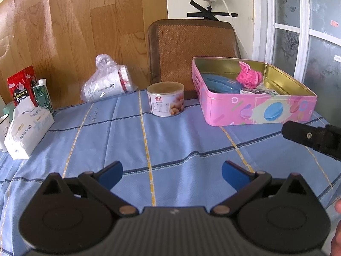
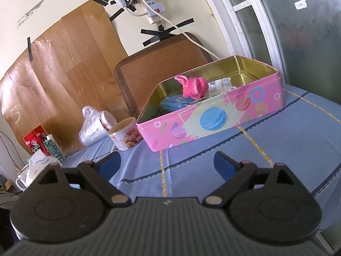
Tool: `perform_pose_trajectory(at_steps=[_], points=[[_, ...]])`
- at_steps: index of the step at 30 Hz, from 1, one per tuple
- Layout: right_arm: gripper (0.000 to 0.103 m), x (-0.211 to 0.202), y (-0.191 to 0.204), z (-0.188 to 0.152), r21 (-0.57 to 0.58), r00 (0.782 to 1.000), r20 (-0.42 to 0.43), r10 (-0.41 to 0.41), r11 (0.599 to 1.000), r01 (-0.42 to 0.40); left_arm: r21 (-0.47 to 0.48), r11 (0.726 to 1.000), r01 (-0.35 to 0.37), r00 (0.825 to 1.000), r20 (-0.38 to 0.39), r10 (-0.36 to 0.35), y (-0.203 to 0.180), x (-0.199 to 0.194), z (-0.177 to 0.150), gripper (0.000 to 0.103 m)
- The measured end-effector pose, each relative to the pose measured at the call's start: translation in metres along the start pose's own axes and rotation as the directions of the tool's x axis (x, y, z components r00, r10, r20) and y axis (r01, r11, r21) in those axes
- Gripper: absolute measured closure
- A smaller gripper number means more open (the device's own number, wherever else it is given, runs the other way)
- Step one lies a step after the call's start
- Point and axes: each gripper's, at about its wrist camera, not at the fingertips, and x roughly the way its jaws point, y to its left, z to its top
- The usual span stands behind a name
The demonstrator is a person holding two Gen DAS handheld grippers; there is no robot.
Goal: Organize soft objects
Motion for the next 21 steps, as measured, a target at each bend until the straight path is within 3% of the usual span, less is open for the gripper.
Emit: perform_pose_trajectory(at_steps=[21], points=[[0.007, 0.0043, -0.0009, -0.0027, 0.006, 1.0, -0.014, -0.005, 1.0, 0.005, 0.014, 1.0, 0.006, 0.999, -0.038, -0.006, -0.0035, 0.0081, -0.0014, 0.0]])
